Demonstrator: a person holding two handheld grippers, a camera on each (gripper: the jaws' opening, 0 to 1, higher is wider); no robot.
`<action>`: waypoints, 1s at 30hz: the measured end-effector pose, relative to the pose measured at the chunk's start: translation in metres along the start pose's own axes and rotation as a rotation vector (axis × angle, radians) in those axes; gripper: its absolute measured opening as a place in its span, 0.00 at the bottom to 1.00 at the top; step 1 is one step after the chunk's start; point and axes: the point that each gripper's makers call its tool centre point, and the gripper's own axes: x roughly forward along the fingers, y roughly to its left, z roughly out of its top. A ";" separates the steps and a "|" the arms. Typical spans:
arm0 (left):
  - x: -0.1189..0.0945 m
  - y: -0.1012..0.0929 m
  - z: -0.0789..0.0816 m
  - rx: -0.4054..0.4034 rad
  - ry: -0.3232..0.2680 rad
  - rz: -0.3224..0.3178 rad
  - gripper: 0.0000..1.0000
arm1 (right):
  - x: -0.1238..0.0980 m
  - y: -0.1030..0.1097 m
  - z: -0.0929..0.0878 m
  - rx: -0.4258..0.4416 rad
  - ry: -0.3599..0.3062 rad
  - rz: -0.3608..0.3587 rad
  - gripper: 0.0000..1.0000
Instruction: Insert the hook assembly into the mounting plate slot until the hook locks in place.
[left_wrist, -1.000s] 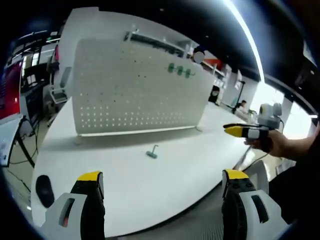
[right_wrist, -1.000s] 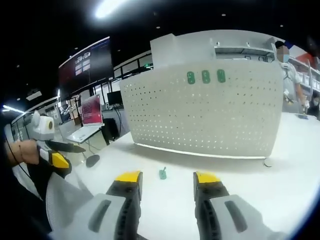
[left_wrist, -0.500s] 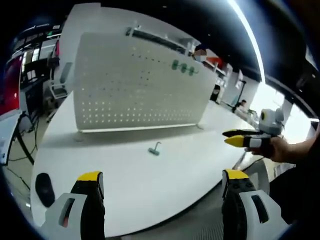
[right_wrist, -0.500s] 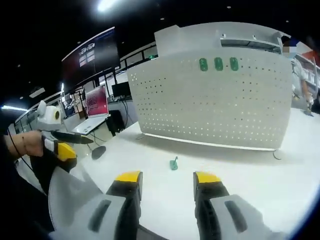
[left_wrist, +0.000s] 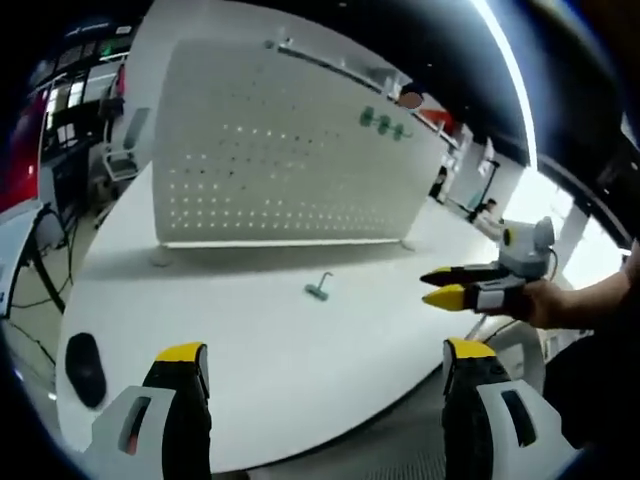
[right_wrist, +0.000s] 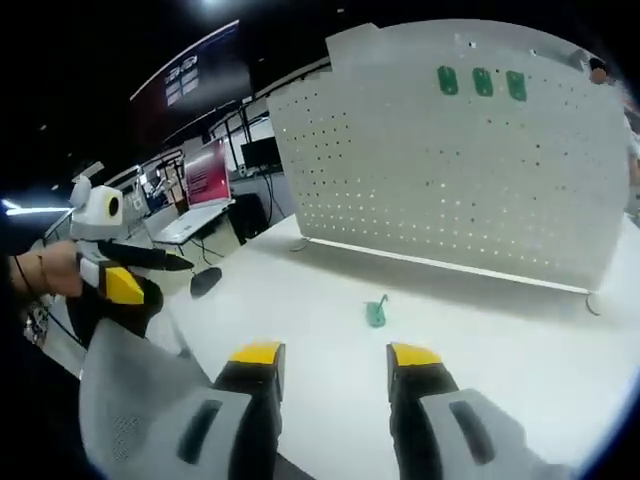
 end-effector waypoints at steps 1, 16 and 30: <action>0.000 0.001 0.000 -0.002 0.001 0.001 0.98 | 0.007 -0.001 0.002 -0.001 -0.001 0.004 0.37; 0.013 0.019 0.001 -0.021 0.023 0.007 0.98 | 0.086 -0.020 0.001 0.011 0.056 0.021 0.35; 0.021 0.032 -0.001 -0.048 0.034 0.010 0.98 | 0.137 -0.038 -0.013 0.121 0.131 -0.041 0.34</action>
